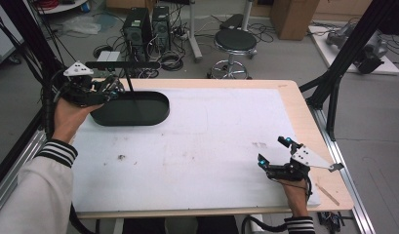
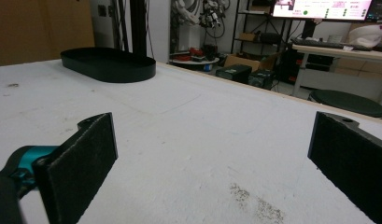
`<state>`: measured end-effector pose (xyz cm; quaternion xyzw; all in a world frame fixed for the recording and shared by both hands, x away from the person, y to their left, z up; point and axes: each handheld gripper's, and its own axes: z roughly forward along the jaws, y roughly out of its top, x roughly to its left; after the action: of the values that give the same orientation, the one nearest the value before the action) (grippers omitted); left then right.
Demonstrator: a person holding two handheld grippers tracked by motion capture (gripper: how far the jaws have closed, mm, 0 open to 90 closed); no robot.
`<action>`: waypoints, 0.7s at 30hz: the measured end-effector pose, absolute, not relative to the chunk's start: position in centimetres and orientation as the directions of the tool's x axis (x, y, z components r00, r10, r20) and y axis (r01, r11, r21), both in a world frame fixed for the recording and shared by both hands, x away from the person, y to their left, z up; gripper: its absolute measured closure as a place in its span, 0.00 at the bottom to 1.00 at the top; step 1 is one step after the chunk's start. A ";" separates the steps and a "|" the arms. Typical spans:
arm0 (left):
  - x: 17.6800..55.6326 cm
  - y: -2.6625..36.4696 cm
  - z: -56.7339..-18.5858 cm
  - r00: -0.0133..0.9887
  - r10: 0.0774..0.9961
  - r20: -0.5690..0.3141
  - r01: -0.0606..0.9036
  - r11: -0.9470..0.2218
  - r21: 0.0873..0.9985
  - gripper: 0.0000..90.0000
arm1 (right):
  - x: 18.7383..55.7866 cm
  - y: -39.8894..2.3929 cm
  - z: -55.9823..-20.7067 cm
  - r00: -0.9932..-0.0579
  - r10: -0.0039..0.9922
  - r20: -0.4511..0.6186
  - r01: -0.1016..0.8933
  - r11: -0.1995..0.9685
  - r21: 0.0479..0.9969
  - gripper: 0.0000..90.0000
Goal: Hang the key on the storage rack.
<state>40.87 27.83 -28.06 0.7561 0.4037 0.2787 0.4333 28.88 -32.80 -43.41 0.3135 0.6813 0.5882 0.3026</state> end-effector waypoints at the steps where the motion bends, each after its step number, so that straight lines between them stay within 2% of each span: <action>1: 41.0 28.0 -28.1 0.508 0.858 0.071 0.370 -0.292 0.882 0.54 | 28.8 -32.7 -43.6 -0.611 0.789 -0.063 0.059 0.125 0.990 0.00; 21: 43.6 30.4 -26.7 0.413 0.905 0.105 0.387 -0.279 0.879 0.54 | 28.5 -32.7 -45.0 -0.607 0.793 -0.047 0.047 0.095 0.994 0.00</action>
<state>43.63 30.38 -26.68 0.7343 0.4396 0.3164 0.4091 28.51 -32.75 -45.02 0.3135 0.6703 0.5952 0.3133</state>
